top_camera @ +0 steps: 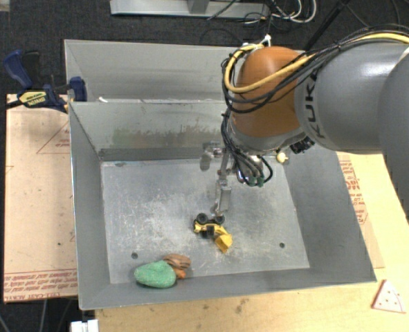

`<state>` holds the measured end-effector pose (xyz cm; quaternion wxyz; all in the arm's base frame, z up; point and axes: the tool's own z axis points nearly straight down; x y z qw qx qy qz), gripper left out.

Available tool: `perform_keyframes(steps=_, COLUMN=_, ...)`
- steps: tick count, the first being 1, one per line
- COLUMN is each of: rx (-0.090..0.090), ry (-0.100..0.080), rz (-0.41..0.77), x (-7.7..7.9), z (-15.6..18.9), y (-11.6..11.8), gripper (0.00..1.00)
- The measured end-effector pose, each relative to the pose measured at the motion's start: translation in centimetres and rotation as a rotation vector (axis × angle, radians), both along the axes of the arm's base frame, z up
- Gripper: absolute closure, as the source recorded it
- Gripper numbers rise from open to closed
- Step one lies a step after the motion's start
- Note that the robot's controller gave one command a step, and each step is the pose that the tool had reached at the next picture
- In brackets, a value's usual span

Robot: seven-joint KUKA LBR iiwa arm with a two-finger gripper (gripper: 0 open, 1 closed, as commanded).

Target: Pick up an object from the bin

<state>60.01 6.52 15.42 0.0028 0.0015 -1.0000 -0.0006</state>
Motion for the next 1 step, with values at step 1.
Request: perform_keyframes(steps=1, rx=0.0, ry=-0.007, rz=-0.001, x=0.13, z=0.49, y=-0.03, gripper=0.0)
